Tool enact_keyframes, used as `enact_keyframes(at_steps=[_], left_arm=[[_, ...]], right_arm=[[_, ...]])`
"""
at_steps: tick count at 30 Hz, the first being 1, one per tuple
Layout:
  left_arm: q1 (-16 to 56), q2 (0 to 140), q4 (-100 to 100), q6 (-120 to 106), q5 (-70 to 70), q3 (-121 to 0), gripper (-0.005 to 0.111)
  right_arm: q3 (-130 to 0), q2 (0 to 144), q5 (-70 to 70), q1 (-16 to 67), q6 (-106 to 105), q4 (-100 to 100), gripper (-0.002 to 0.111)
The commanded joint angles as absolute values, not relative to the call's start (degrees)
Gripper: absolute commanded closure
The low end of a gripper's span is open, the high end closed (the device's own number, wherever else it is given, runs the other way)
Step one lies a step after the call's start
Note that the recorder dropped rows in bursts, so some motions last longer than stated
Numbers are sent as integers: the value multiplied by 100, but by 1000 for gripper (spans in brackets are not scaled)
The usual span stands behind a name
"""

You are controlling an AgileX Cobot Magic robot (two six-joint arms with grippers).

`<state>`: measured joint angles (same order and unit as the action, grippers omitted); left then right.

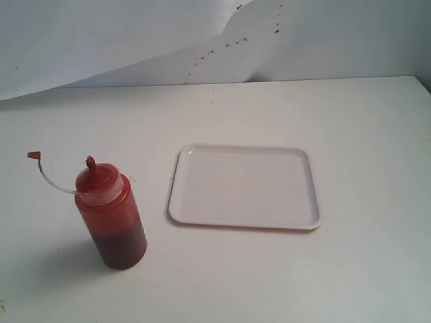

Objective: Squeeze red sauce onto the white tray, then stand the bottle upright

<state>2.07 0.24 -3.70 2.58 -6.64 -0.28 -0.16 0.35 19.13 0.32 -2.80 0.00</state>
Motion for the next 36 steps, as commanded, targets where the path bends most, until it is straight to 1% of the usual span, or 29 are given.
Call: enact_keyframes(at_steps=[1,4,6,9,12,15,20,25,30,36], left_arm=[[191,0,-808,293,501,0,107],[191,0,-1018,686,1372,0,107],[191,6,-944,1124,1710,0,107],[191,638,-165,1823,2150,0,107],[191,1797,714,2224,3055,0,107],[191,3259,1431,2209,3890,0,107],[191,5767,1579,1670,4975,0,107],[191,7539,1859,1292,6025,0,107],[191,8547,2215,1280,6298,0,107],[191,8864,2326,1280,5768,0,107]], right_arm=[[0,0,1907,0,-288,-34,108],[0,0,1907,0,-288,-34,108],[0,0,1907,0,-288,-34,108],[0,0,1907,0,-288,-34,108],[0,0,1907,0,-288,-34,108],[0,0,1907,0,-288,-34,108],[0,0,1907,0,-288,-34,108],[0,0,1907,0,-288,-34,108],[0,0,1907,0,-288,-34,108],[0,0,1907,0,-288,-34,108]])
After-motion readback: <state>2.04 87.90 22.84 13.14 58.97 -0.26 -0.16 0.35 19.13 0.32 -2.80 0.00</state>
